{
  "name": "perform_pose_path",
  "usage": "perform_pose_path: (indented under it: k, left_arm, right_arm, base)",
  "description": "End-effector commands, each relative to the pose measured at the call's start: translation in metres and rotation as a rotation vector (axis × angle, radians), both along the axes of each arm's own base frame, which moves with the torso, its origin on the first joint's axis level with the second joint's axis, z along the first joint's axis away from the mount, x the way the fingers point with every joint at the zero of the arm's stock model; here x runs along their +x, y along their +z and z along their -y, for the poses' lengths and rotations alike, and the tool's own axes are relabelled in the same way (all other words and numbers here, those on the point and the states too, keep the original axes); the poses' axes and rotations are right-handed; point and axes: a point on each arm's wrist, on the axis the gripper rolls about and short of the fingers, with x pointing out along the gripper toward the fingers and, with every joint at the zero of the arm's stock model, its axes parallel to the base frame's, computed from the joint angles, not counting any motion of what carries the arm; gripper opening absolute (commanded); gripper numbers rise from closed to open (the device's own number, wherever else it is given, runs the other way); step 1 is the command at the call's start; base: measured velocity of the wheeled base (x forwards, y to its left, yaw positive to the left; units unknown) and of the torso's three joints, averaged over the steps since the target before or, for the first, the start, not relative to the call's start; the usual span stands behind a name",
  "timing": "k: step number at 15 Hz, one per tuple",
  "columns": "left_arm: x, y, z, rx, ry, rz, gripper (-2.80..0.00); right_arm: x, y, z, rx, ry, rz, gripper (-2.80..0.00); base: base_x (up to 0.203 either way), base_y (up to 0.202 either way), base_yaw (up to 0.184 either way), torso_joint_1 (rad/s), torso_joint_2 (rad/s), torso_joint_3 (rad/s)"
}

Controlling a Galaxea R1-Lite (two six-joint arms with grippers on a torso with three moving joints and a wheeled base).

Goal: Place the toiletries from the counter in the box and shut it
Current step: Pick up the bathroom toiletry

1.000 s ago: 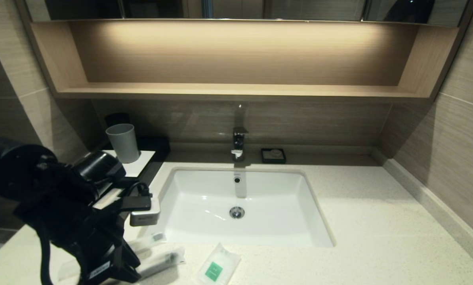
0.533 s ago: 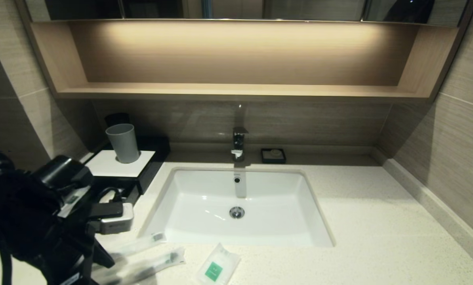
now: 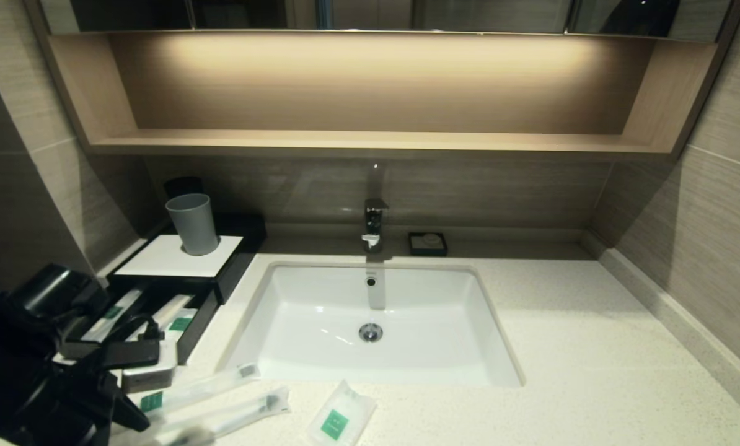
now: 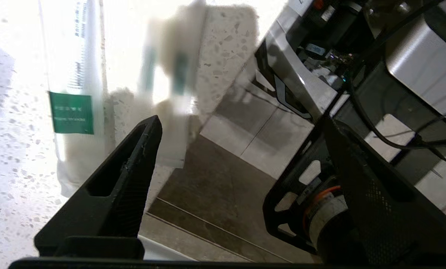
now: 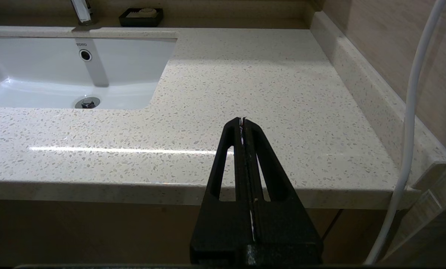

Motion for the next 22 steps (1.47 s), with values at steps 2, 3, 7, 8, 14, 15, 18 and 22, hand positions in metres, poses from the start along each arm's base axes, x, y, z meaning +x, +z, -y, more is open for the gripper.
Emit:
perform_pose_path:
  k: [2, 3, 7, 8, 14, 15, 18, 22]
  left_arm:
    - [0.005, -0.009, -0.009, 0.012, -0.001, 0.054, 0.00]
    - [0.008, -0.011, -0.015, 0.020, -0.003, 0.078, 0.00]
    - [0.013, -0.017, -0.030, 0.062, -0.043, 0.109, 0.00]
    - [0.014, -0.019, -0.032, 0.063, -0.050, 0.105, 0.00]
    - [0.021, -0.026, -0.036, 0.058, -0.080, 0.082, 0.00]
    - [0.021, -0.028, -0.039, 0.060, -0.085, 0.081, 0.00]
    - [0.022, -0.033, -0.045, 0.061, -0.096, 0.066, 0.00]
    - [0.024, -0.038, -0.047, 0.057, -0.094, 0.046, 0.00]
  right_arm:
    - [0.000, 0.000, 0.000, 0.000, 0.000, -0.001, -2.80]
    - [0.000, 0.000, 0.000, 0.000, 0.000, -0.002, -2.80]
    - [0.000, 0.000, 0.000, 0.000, 0.000, 0.000, -2.80]
    - [0.000, 0.000, 0.000, 0.000, 0.000, -0.003, -2.80]
    - [0.000, 0.000, 0.000, 0.000, 0.000, -0.003, -2.80]
    - [0.000, 0.000, 0.000, 0.000, 0.000, -0.001, -2.80]
    - [0.000, 0.000, 0.000, 0.000, 0.000, -0.002, -2.80]
    - [0.000, 0.000, 0.000, 0.000, 0.000, -0.001, -2.80]
  base:
    - [0.000, 0.000, 0.000, 0.000, 0.00, 0.000]
    - [0.000, 0.000, 0.000, 0.000, 0.00, 0.000]
    - [0.000, 0.000, 0.000, 0.000, 0.00, 0.000]
    - [0.000, 0.000, 0.000, 0.000, 0.00, 0.000]
    - [0.000, 0.000, 0.000, 0.000, 0.00, 0.000]
    - [0.000, 0.000, 0.000, 0.000, 0.00, 0.000]
    - [0.000, 0.000, 0.000, 0.000, 0.00, 0.000]
    - [0.000, 0.000, 0.000, 0.000, 0.00, 0.000]
